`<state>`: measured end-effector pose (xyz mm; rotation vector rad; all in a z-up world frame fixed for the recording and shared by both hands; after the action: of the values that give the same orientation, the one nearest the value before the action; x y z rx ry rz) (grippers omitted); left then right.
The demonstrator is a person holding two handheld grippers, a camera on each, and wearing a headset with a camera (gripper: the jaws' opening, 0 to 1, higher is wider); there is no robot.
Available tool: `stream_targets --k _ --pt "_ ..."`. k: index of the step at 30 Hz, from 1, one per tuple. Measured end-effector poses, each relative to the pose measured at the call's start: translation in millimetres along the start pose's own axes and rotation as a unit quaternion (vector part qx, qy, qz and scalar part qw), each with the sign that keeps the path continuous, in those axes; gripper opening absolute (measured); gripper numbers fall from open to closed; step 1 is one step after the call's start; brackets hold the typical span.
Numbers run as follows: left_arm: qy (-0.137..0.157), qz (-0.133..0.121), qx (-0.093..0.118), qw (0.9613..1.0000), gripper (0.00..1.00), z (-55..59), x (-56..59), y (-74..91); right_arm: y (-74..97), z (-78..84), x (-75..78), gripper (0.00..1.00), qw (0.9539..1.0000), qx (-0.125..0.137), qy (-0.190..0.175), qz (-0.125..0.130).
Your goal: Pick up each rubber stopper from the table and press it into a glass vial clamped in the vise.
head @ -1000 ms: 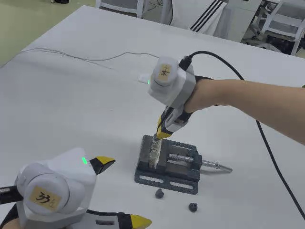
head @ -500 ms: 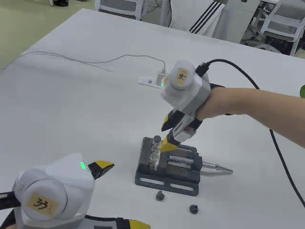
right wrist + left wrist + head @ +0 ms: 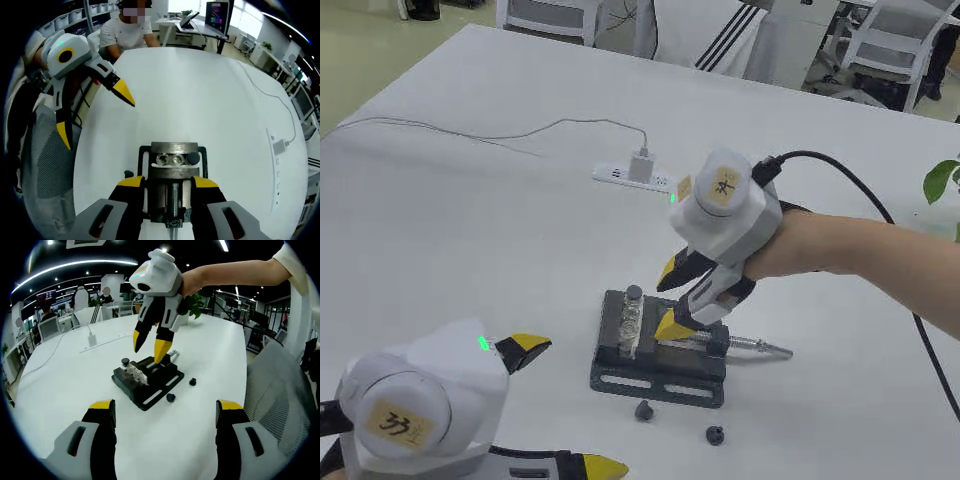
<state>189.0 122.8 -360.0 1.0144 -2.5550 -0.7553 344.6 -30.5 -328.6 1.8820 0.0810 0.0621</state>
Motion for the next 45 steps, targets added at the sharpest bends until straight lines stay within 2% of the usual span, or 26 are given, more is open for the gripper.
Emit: stream_targets --k 14,24,28,33,39,45 --pt "-0.007 0.007 -0.002 0.9999 0.81 3.4 6.5 1.5 -4.4 24.5 -35.2 0.30 0.9994 0.010 -0.031 -0.007" --pt "-0.011 0.016 -0.004 0.9998 0.80 6.2 12.6 -1.2 -10.5 53.1 -64.8 0.29 0.9981 0.006 -0.059 -0.018" --pt "-0.026 0.031 -0.012 0.9991 0.80 2.4 17.6 -8.1 -12.2 69.0 -76.1 0.29 0.9967 0.005 -0.079 -0.017" --pt "-0.041 0.042 -0.016 0.9982 0.80 -4.9 18.5 -16.1 -12.3 83.3 -85.5 0.29 0.9950 0.007 -0.098 -0.016" --pt "-0.049 0.049 -0.018 0.9974 0.80 -6.7 19.8 -18.3 -14.8 82.9 -87.2 0.29 0.9940 0.015 -0.108 -0.014" --pt "-0.049 0.049 -0.022 0.9974 0.80 -2.7 21.4 -16.4 -20.1 65.8 -84.3 0.28 0.9944 0.032 -0.100 -0.009"
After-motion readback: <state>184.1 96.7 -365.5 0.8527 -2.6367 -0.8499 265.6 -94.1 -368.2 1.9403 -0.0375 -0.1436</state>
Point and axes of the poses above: the centre of the closed fingertips' face, and the gripper's own axes: y roughly backward along the fingers, x roughly to its right, z roughly out of its underside, the point moved 10 cm from there along y, roughly backward along the fingers, and after that the axes turned 7 degrees about -x, right-handed, at the moved point
